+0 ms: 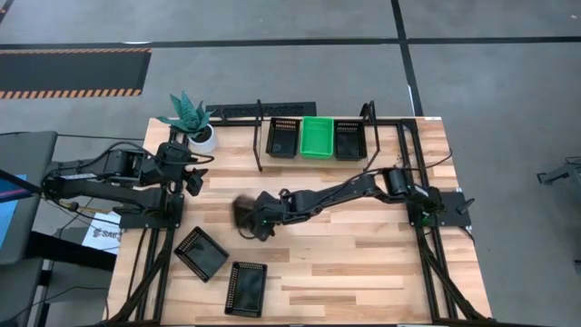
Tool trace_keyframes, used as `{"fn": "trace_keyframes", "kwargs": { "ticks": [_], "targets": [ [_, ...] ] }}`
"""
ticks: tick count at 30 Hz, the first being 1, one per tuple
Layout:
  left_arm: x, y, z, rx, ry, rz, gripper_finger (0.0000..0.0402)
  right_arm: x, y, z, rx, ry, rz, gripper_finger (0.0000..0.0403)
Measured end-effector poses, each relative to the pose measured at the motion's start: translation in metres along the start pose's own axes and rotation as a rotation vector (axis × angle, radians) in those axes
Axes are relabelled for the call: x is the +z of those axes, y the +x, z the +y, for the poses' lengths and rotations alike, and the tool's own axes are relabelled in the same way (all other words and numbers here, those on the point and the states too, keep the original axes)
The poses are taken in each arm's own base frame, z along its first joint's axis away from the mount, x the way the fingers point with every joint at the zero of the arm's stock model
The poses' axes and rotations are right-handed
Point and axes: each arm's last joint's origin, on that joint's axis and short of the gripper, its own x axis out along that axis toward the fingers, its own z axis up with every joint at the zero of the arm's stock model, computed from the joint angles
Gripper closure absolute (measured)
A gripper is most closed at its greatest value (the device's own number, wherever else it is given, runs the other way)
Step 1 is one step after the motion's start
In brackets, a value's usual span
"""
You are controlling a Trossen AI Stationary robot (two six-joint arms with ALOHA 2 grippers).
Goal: Stack baskets on shelf by color
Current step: Stack the black basket on top of the black basket on the shelf
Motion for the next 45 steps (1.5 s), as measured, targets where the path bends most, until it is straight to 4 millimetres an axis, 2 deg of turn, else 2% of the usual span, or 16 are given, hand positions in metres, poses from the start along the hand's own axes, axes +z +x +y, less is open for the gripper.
{"fn": "trace_keyframes", "kwargs": {
  "ticks": [7, 12, 17, 21, 25, 33, 37, 45],
  "targets": [
    [0.000, 0.000, 0.000, 0.000, 0.001, 0.000, 0.0166, 0.001, 0.001, 0.001, 0.042, 0.000, 0.012, 0.0245],
    [0.000, 0.000, 0.000, 0.001, 0.002, 0.001, 0.0166, -0.001, -0.005, 0.005, 0.061, -0.097, 0.030, 0.0246],
    [0.000, 0.000, 0.000, -0.002, 0.004, 0.007, 0.0166, 0.017, -0.030, 0.011, 0.088, -0.310, -0.029, 0.0246],
    [0.000, 0.000, 0.000, -0.004, 0.004, 0.007, 0.0166, 0.037, -0.038, 0.009, 0.064, -0.509, -0.096, 0.0246],
    [0.000, 0.000, 0.000, -0.004, 0.005, 0.007, 0.0166, 0.057, -0.036, -0.009, 0.025, -0.624, -0.124, 0.0246],
    [-0.001, 0.000, 0.000, -0.002, 0.007, 0.011, 0.0166, 0.084, -0.020, -0.068, -0.024, -0.564, -0.063, 0.0246],
    [-0.001, 0.000, 0.000, -0.002, 0.008, 0.011, 0.0166, 0.082, -0.012, -0.081, 0.026, -0.551, -0.019, 0.0246],
    [-0.001, 0.000, 0.001, 0.011, 0.008, 0.001, 0.0166, 0.069, 0.004, -0.088, 0.024, -0.576, 0.000, 0.0246]
  ]
}}
